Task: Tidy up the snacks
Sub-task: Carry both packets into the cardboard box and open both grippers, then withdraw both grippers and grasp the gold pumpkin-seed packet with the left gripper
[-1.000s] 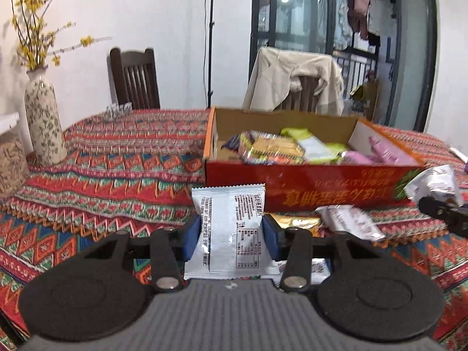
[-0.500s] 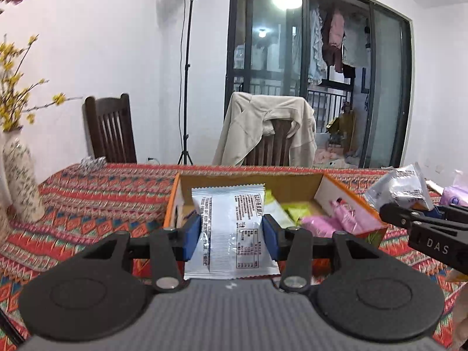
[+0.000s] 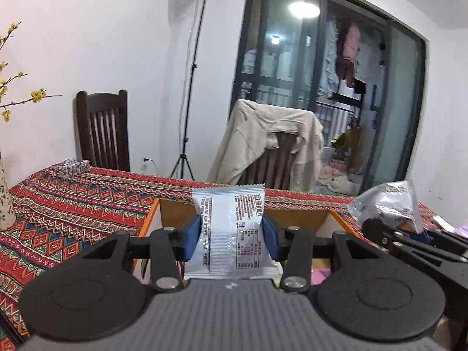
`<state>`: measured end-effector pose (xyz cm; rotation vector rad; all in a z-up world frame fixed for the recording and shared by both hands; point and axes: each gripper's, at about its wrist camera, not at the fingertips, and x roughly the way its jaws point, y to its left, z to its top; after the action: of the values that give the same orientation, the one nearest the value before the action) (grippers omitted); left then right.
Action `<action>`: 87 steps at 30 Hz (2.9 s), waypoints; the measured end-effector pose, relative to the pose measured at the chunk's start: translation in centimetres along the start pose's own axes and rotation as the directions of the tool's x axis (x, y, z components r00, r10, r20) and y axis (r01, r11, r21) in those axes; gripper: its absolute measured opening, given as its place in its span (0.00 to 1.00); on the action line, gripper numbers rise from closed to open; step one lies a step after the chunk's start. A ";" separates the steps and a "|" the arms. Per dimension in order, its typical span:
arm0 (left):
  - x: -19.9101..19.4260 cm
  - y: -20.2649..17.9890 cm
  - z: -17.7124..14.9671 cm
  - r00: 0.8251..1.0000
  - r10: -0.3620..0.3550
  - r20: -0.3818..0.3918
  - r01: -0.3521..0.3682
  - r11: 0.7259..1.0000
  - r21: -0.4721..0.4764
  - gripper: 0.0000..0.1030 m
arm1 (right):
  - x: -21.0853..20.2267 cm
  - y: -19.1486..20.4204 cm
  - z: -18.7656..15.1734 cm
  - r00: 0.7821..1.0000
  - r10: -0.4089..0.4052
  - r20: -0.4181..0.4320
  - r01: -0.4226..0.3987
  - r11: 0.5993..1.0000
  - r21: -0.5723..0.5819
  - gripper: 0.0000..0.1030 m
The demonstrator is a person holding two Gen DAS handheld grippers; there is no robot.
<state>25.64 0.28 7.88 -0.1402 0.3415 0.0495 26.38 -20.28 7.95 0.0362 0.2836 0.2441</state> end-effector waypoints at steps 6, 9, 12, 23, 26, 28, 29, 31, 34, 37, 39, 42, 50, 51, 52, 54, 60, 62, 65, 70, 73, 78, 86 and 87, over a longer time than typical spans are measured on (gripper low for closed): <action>1.9 0.4 -1.0 0.999 0.030 0.017 -0.030 1.000 -0.004 0.45 | 2.2 -0.8 -1.7 1.000 -0.014 -0.024 0.014 1.000 -0.008 0.30; 2.8 0.6 -1.5 0.999 0.033 -0.011 -0.033 0.999 0.006 0.45 | 2.9 -0.8 -2.4 0.999 -0.012 -0.049 0.011 1.000 -0.014 0.30; 2.9 0.6 -2.0 0.999 0.032 -0.022 -0.032 0.999 0.013 0.45 | 3.2 -0.8 -2.6 0.998 -0.011 -0.065 0.009 1.000 -0.025 0.30; 2.1 1.7 -2.8 0.999 0.016 0.035 -0.015 0.999 -0.036 1.00 | 2.9 -0.6 -3.4 0.993 -0.030 -0.117 0.026 0.999 -0.035 0.77; 2.3 1.6 -2.9 1.000 0.020 0.015 -0.019 0.999 -0.030 1.00 | 2.9 -0.8 -3.6 0.990 -0.035 -0.140 0.032 0.999 -0.021 1.00; 2.4 1.5 -3.0 0.999 0.033 0.011 -0.033 0.999 -0.025 1.00 | 2.7 -0.7 -3.7 0.987 -0.048 -0.151 0.043 0.999 -0.031 1.00; 2.4 1.6 -3.0 0.999 0.036 0.008 -0.036 0.999 -0.027 1.00 | 2.6 -0.6 -3.7 0.988 -0.047 -0.150 0.042 0.998 -0.035 1.00; 2.3 1.6 -2.9 0.999 0.037 0.006 -0.037 0.999 -0.033 1.00 | 2.6 -0.5 -3.6 0.988 -0.036 -0.151 0.031 0.999 -0.035 1.00; 2.2 1.7 -2.9 0.999 0.041 0.007 -0.041 0.998 -0.037 1.00 | 2.5 -0.4 -3.6 0.988 -0.032 -0.151 0.026 0.999 -0.038 1.00; 2.1 1.7 -2.8 0.999 0.040 0.003 -0.040 0.998 -0.044 1.00 | 2.3 -0.7 -3.4 0.988 -0.030 -0.154 0.025 0.999 -0.034 1.00; 1.9 1.6 -2.4 0.999 0.042 0.001 -0.042 0.998 -0.051 1.00 | 2.0 -0.7 -3.2 0.988 -0.026 -0.150 0.022 0.999 -0.029 1.00; 1.1 1.5 -1.5 0.999 0.043 0.008 -0.042 0.997 -0.066 1.00 | 1.2 -0.9 -2.6 0.992 -0.026 -0.127 0.023 0.999 -0.023 1.00; -2.2 1.6 0.0 0.999 0.035 0.033 -0.034 0.998 -0.050 1.00 | -1.4 -1.2 -1.0 0.995 -0.034 -0.099 0.033 0.999 -0.006 1.00; -2.5 1.7 -0.1 0.999 0.036 0.035 -0.035 0.998 -0.043 1.00 | -1.8 -1.1 -1.0 0.995 -0.039 -0.097 0.038 0.999 -0.012 1.00; -2.9 1.7 -0.2 0.999 0.038 0.035 -0.037 0.999 -0.034 1.00 | -2.2 -1.1 -1.0 0.994 -0.042 -0.098 0.040 0.999 -0.017 1.00; -3.6 1.9 -0.4 0.999 0.044 0.029 -0.043 0.999 -0.027 1.00 | -3.0 -1.1 -1.2 0.993 -0.050 -0.102 0.048 0.998 -0.030 1.00; -5.6 2.7 -2.1 0.999 0.041 -0.004 -0.042 0.999 -0.004 1.00 | -5.2 -1.3 -3.1 0.987 -0.081 -0.136 0.072 0.995 -0.065 1.00; -6.1 3.0 -2.9 0.999 0.039 -0.017 -0.039 0.999 0.006 1.00 | -5.8 -1.6 -4.0 0.984 -0.093 -0.154 0.082 0.994 -0.072 1.00; -6.8 3.4 -4.0 0.998 0.049 -0.037 -0.049 0.999 0.019 1.00 | -6.4 -2.0 -5.2 0.979 -0.101 -0.178 0.089 0.993 -0.075 1.00; -7.7 3.9 -5.6 0.996 0.061 -0.067 -0.058 0.998 0.039 1.00 | -7.6 -2.5 -7.4 0.974 -0.105 -0.202 0.090 0.993 -0.080 1.00; -7.9 4.2 -6.7 0.994 0.057 -0.093 -0.054 0.998 0.036 1.00 | -8.0 -3.0 -8.6 0.972 -0.102 -0.213 0.091 0.994 -0.061 1.00; -7.1 4.2 -8.5 0.984 0.074 -0.163 -0.068 0.997 0.038 1.00 | -8.3 -4.4 -10.4 0.969 -0.122 -0.216 0.127 0.992 0.011 1.00; -5.6 3.4 -9.9 0.962 0.096 -0.256 -0.080 0.994 0.070 1.00 | -7.6 -5.9 -11.2 0.957 -0.124 -0.261 0.151 0.985 0.085 1.00; -5.2 3.2 -10.1 0.957 0.105 -0.271 -0.087 0.993 0.080 1.00 | -7.5 -5.9 -11.3 0.957 -0.124 -0.264 0.151 0.985 0.085 1.00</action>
<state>17.14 1.85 -0.20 -0.0626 0.6271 0.1153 17.64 -27.77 -1.24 0.0882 0.5560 0.0945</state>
